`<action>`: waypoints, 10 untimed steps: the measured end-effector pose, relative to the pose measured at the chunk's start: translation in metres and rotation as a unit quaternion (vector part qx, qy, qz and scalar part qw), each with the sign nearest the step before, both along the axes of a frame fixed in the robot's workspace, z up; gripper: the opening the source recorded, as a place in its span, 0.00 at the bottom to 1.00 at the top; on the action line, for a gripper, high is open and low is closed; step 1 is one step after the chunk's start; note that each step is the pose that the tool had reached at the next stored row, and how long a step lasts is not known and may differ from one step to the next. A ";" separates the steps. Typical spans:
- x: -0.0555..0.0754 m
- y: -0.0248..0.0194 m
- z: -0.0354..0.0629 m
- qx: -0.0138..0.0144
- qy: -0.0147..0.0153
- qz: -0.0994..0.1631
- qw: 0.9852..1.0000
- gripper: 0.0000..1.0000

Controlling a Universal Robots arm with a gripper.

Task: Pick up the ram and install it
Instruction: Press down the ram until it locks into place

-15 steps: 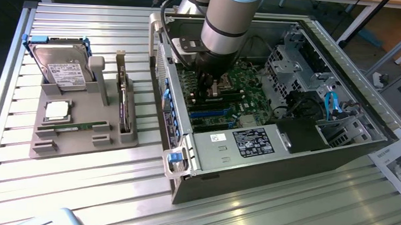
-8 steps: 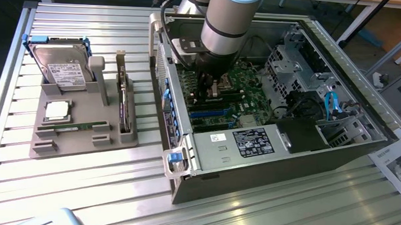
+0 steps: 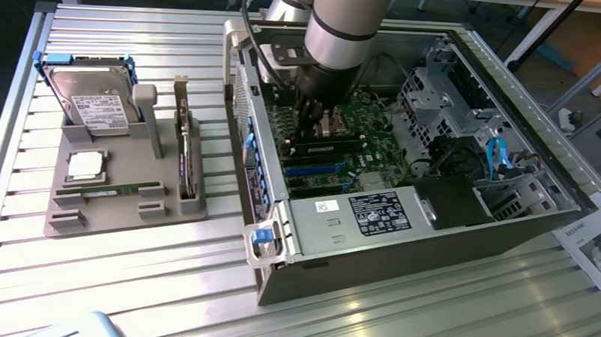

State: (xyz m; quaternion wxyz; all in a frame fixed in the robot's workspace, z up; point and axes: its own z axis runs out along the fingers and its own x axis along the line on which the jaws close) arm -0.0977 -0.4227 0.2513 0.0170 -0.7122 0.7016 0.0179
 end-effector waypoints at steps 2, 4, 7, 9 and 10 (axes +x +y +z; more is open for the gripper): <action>0.000 0.0000 0.0055 0.000 0.000 0.000 1.000 0.10; 0.000 0.0000 0.0105 0.000 0.000 0.000 1.000 0.10; 0.000 0.0001 0.0204 0.000 0.000 0.000 1.000 0.10; 0.000 0.0001 0.0288 0.000 0.000 0.000 1.000 0.10; 0.000 0.0001 0.0325 0.000 0.000 0.000 1.000 0.10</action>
